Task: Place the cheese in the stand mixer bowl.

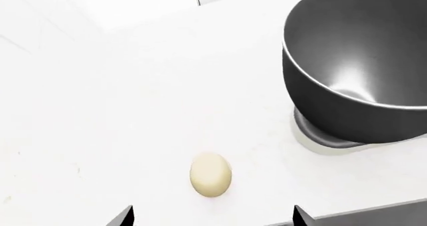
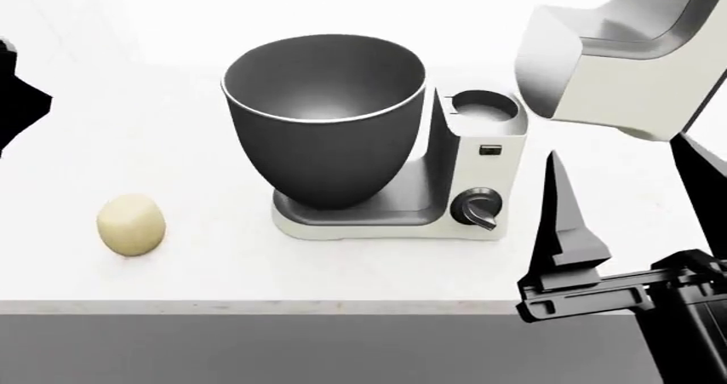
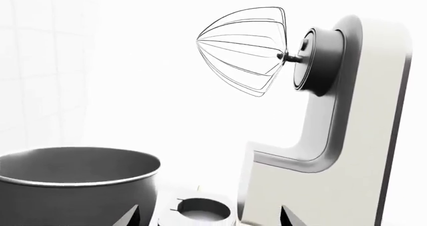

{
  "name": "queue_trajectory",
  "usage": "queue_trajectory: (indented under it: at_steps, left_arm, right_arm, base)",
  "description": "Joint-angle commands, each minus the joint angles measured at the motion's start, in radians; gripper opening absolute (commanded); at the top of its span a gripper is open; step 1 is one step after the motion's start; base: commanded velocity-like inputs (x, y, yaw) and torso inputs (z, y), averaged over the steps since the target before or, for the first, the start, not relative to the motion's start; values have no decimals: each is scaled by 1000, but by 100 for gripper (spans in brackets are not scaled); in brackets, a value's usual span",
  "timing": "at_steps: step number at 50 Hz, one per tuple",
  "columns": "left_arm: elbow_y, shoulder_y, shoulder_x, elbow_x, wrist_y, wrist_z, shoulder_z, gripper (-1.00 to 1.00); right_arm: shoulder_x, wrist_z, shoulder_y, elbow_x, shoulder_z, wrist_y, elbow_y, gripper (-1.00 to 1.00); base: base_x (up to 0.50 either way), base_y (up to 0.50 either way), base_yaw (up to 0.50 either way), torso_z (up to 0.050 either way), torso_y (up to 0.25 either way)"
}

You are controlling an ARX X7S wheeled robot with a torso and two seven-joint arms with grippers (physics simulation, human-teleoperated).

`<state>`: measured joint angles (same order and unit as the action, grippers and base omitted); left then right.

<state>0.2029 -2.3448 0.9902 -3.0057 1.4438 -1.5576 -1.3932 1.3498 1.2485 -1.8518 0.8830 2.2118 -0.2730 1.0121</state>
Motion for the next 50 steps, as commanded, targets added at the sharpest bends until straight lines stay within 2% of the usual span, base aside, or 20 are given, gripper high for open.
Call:
queue_trajectory:
  at_steps: [1, 6, 13, 19, 27, 36, 50]
  left_arm:
    - [-25, 68, 15, 32, -41, 72, 24, 100]
    - [-20, 120, 14, 90, -40, 120, 61, 100]
    - [24, 230, -3, 249, -29, 206, 149, 100]
    - [39, 247, -2, 293, -33, 212, 154, 100]
    - [17, 349, 4, 393, -47, 293, 210, 100]
    - [10, 371, -7, 409, -52, 319, 216, 100]
    - [64, 493, -45, 661, -52, 456, 294, 100]
  right_arm:
    - [-4, -2, 12, -8, 7, -15, -14, 100]
    - [-6, -6, 25, -14, 10, -30, -27, 100]
    - [-13, -13, 54, -32, 18, -57, -51, 100]
    - [-14, -15, 56, -29, 15, -59, -51, 100]
    - [-25, -16, 85, -43, 19, -89, -75, 100]
    - [-34, -19, 108, -54, 22, -111, -88, 100]
    - [-39, -28, 127, -53, 19, -132, -106, 100]
  base:
    - [0, 0, 0, 0, 0]
    - [0, 0, 0, 0, 0]
    - [0, 0, 0, 0, 0]
    - [0, 0, 0, 0, 0]
    - [0, 0, 0, 0, 0]
    - [0, 0, 0, 0, 0]
    - [0, 0, 0, 0, 0]
